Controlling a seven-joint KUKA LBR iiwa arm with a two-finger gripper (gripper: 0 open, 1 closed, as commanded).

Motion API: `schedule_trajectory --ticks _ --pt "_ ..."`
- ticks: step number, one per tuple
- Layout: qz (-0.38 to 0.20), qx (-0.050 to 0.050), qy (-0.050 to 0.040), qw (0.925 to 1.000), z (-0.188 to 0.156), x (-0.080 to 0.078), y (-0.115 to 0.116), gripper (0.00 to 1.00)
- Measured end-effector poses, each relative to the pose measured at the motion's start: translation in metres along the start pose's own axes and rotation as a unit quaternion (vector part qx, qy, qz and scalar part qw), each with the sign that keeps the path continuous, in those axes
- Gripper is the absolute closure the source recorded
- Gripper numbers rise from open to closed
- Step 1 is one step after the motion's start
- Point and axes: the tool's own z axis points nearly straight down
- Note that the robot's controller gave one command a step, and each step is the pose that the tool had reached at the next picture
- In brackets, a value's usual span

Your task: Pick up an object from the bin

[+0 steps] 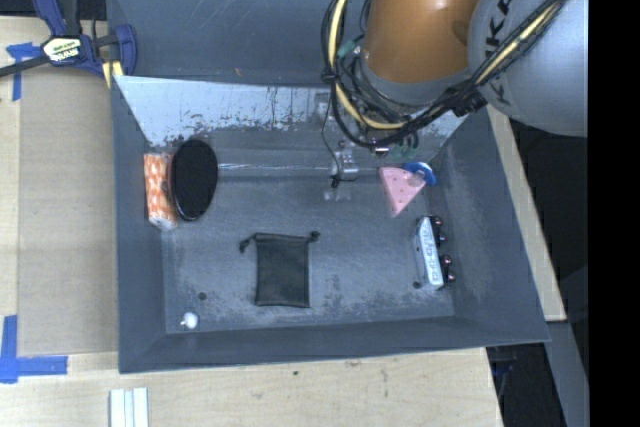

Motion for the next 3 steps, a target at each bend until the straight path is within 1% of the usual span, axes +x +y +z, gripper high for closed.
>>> schedule_trajectory --ticks 1,2,3 --pt "-0.060 0.001 -0.0043 0.9982 0.058 -0.009 0.004 0.00" --pt "-0.120 -0.002 0.0013 0.9928 0.085 0.043 0.063 0.00" --pt "-0.161 0.001 -0.0044 0.9869 0.079 0.068 0.051 0.00"
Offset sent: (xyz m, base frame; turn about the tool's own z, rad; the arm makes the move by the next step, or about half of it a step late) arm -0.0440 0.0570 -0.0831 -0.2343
